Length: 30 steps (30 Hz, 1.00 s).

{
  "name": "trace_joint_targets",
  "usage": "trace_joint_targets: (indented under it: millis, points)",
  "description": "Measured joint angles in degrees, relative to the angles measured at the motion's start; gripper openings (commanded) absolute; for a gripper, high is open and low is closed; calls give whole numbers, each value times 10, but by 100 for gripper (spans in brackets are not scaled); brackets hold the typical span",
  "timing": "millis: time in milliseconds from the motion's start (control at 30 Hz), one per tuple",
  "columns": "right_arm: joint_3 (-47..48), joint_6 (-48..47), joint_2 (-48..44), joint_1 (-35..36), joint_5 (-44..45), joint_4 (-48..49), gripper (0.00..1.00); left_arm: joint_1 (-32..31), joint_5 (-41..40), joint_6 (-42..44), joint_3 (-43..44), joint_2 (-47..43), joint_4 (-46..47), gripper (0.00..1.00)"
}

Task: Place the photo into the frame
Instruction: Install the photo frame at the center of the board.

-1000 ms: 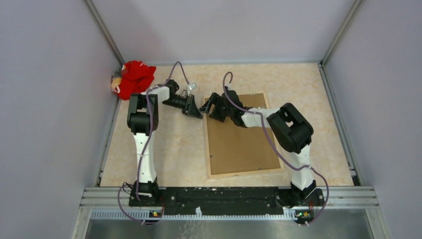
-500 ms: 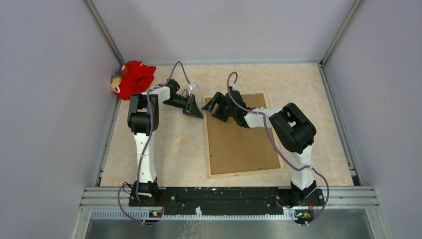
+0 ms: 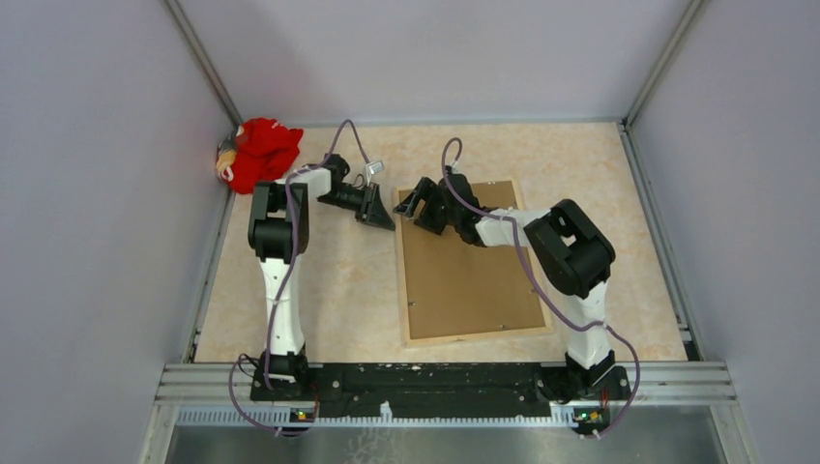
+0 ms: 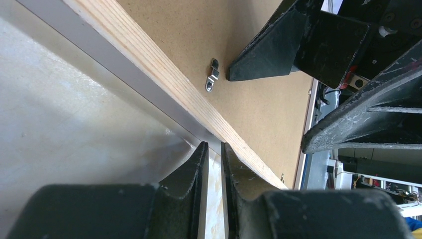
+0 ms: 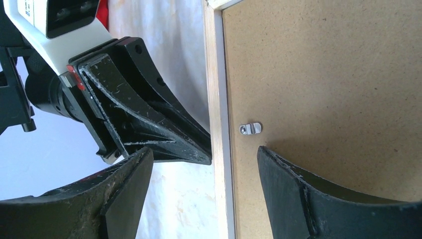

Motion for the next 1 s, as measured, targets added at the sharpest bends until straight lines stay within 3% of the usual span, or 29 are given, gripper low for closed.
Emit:
trace_joint_targets:
  millis: [1000]
  points:
    - [68,-24,43,-1,0,-19,75,-4,0,0,0,0,4,19]
